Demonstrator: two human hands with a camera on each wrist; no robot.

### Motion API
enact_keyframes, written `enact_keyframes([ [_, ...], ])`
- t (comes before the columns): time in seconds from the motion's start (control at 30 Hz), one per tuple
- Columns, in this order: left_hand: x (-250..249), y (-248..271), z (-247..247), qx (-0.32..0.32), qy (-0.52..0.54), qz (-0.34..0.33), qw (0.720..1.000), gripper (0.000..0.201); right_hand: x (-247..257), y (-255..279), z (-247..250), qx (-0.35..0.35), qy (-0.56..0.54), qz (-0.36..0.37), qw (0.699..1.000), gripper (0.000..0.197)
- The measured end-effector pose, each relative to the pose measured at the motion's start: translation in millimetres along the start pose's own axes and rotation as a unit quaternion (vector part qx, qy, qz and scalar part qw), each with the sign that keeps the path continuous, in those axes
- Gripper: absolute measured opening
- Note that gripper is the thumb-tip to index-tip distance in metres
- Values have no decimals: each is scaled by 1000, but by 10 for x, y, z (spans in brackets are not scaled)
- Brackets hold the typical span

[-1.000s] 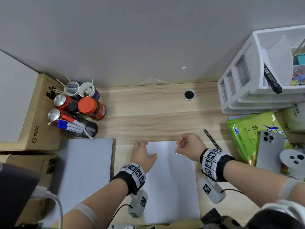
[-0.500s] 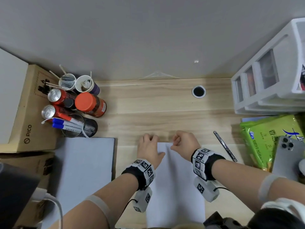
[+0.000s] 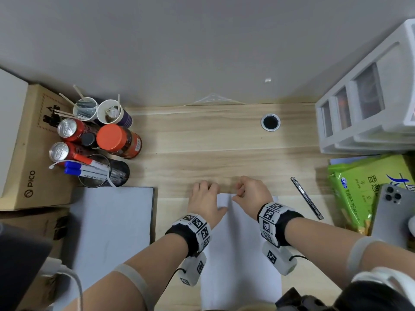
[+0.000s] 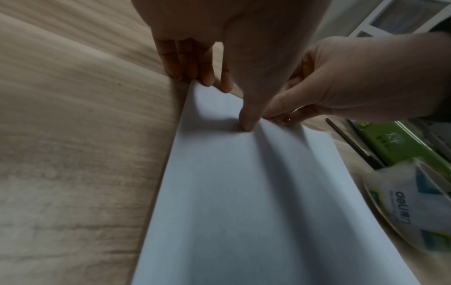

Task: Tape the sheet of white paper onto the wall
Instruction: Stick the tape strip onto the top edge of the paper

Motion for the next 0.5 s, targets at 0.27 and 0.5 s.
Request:
enact_keyframes([
  [0.27, -81, -4, 35, 1, 6, -26, 1000, 48, 72, -6, -17, 7, 137, 10, 990, 24],
  [0.5, -129, -32, 33, 26, 6, -21, 999, 49, 105, 21, -41, 9, 149, 49, 988, 26],
])
Point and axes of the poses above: each hand's wrist, its own y-axis away from the middle knuckle, its own z-axis out of the back of the hand, x = y × z, the point moved 5 cm from there along -y, towards the middle knuckle, and after that the axes turned 1 degree about x, right-handed, at the moved point
